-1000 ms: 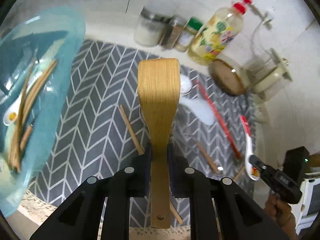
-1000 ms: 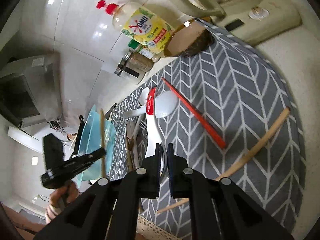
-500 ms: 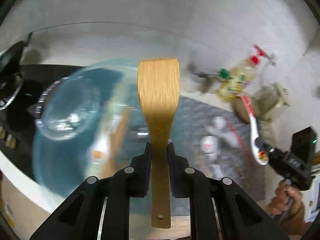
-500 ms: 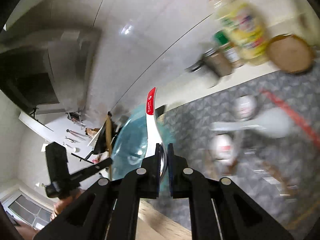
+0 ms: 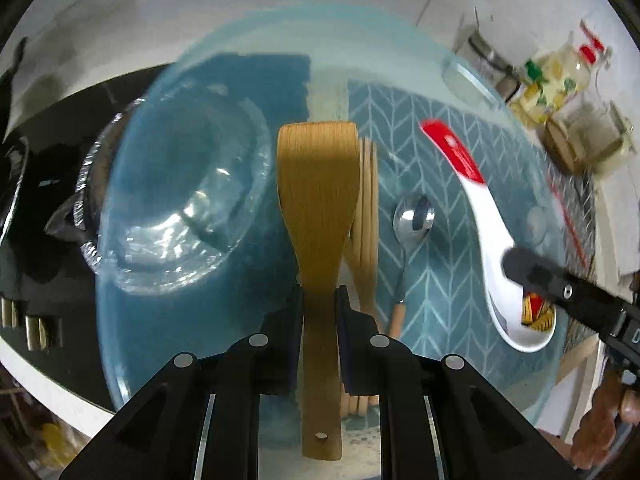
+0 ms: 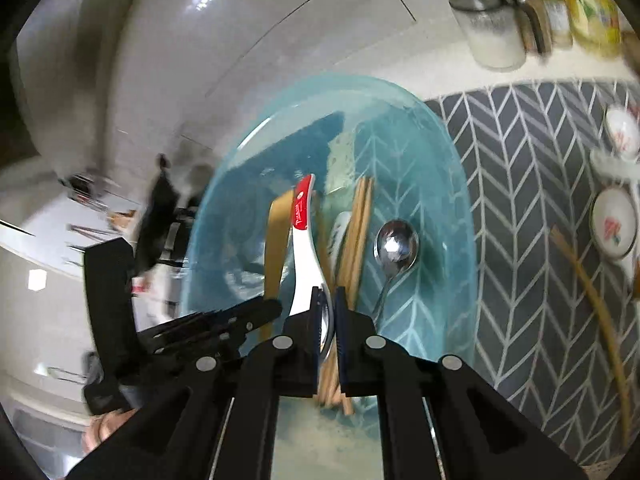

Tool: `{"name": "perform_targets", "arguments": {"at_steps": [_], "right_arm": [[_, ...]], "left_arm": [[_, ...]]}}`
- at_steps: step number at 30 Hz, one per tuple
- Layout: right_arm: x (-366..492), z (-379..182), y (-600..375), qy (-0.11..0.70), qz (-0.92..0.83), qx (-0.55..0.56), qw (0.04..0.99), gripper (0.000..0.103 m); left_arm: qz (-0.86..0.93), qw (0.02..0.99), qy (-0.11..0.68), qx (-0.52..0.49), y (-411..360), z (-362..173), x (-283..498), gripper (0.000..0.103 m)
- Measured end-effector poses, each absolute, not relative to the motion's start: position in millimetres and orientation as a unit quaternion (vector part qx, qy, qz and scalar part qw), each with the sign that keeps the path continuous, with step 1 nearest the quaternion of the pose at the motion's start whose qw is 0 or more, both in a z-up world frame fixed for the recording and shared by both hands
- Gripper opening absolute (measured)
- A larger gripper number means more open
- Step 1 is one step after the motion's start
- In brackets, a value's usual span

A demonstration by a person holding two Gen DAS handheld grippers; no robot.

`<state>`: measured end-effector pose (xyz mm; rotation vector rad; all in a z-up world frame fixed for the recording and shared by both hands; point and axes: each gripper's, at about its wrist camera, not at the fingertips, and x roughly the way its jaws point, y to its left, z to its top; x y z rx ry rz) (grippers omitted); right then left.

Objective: Organize utensils
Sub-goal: 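Carry the spatula and red-handled spoon into the blue basin and open both tools, then move both tools back over the utensil mat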

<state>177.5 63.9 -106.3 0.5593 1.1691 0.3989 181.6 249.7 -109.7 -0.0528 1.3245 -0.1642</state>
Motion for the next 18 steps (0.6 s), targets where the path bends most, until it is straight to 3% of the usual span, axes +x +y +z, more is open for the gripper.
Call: {"name": "perform_targets", "arguments": {"at_steps": [12,18], "right_arm": [[206,-138,124,0.616,0.121,0.104,0.771,0.007],[211,-148,126,0.646,0.121,0.122,0.744,0.007]], "left_arm": [[-0.084,0.768,0.634,-0.032,241,-124,194,0.018],[-0.072,0.769,0.634,-0.039,241,-124,194,0.019]]}}
